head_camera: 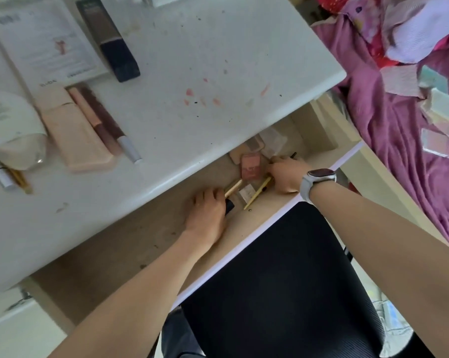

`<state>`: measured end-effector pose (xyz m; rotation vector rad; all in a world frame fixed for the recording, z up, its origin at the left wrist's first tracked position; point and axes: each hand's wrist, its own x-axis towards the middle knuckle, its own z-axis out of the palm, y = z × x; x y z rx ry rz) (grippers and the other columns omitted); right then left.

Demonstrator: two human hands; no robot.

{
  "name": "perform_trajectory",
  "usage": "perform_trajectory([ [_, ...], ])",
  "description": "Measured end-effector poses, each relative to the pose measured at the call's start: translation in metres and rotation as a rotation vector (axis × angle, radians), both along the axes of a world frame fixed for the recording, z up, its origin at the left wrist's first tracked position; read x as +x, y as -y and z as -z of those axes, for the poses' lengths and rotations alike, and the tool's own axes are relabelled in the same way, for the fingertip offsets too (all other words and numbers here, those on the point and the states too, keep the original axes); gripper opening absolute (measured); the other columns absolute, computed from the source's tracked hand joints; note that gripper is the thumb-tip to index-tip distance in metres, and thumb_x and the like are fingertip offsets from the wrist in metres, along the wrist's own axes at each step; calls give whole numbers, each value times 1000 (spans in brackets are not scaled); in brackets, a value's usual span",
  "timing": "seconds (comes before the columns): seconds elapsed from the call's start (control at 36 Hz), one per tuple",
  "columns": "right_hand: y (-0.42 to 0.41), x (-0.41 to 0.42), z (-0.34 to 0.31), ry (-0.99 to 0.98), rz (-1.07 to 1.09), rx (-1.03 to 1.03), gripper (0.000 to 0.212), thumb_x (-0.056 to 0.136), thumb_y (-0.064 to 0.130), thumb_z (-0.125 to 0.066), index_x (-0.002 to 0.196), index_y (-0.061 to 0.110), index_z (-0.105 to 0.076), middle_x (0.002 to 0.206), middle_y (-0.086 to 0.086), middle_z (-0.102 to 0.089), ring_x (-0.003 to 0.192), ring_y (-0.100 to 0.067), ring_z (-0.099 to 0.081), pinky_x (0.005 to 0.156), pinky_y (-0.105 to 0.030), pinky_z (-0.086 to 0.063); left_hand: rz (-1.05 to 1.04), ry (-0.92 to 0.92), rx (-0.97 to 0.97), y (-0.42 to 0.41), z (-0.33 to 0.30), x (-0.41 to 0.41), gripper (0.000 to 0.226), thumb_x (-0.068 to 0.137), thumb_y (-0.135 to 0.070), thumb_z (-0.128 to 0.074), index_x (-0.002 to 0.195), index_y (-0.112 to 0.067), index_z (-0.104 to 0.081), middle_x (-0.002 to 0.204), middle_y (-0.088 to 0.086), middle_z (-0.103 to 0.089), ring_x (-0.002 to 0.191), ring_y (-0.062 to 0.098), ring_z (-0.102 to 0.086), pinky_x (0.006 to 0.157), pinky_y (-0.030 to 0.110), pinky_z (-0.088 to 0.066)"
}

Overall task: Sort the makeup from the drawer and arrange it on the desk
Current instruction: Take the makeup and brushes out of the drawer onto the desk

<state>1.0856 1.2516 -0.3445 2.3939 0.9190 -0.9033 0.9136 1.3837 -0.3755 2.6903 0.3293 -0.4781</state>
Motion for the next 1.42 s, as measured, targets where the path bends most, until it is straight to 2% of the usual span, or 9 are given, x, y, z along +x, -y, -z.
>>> perform_trajectory([
  [0.33,-6,-4,-6,17,-100,-111,23,88,5,-38,70,18,-43,78,1,-53,95,-23,-54,92,-40,-31,-91,-22,-111,-11,-7,-16,33,93,-24,-48,122,-10,-39,116,11,-47,95,34,-55,71,36,-40],
  [0.5,-13,-16,-28,-80,-94,-111,17,90,6,-38,86,17,-49,100,-4,-56,99,-21,-50,96,-42,-30,-206,82,-438,-21,-39,-32,19,77,-25,-54,90,-26,-40,84,-6,-43,65,12,-47,50,21,-31],
  [0.67,-14,-45,-67,-113,51,327,14,98,20,-38,111,20,-42,86,1,-58,82,-23,-54,95,-42,-35,-340,167,-742,-31,-87,-45,15,69,-27,-48,81,-29,-40,67,-10,-40,57,7,-43,56,19,-38],
  [0.75,-17,-60,-82,-203,216,530,8,98,18,-38,104,23,-39,77,4,-54,75,-23,-54,85,-37,-40,-398,271,-781,-42,-111,-48,37,80,-15,-56,106,-37,-41,76,-7,-45,71,5,-52,64,14,-44],
  [0.83,-25,-76,-95,-284,376,757,6,99,19,-38,100,18,-44,79,-5,-57,71,-24,-55,70,-41,-48,-513,372,-857,-56,-133,-41,34,84,-10,-55,95,-39,-41,76,4,-42,63,16,-48,58,13,-43],
  [0.94,-61,-89,-117,-299,642,1081,11,98,17,-41,94,23,-48,66,-3,-50,54,-10,-47,52,-19,-43,-761,345,-897,-79,-148,-18,34,88,-18,-54,120,-18,-44,82,2,-50,62,8,-52,48,10,-43],
  [1.06,-111,-85,-137,-468,961,1223,18,98,9,-40,108,13,-54,67,-6,-47,43,-1,-46,41,-10,-37,-948,337,-947,-94,-157,7,41,89,-16,-55,126,-11,-39,97,7,-49,81,17,-54,72,22,-49],
  [1.17,-147,-74,-145,-626,1245,1207,23,93,-4,-41,110,0,-55,75,-9,-51,59,-19,-56,52,-26,-51,-1014,341,-949,-104,-158,23,39,88,-14,-52,124,-5,-38,99,11,-47,80,19,-51,76,31,-48],
  [1.42,-175,-58,-127,-434,1084,1097,20,90,-2,-46,101,2,-63,78,-2,-59,67,-9,-56,52,-7,-47,-1024,231,-968,-110,-165,28,47,89,-3,-43,135,-12,-37,130,13,-48,115,27,-50,99,40,-45],
])
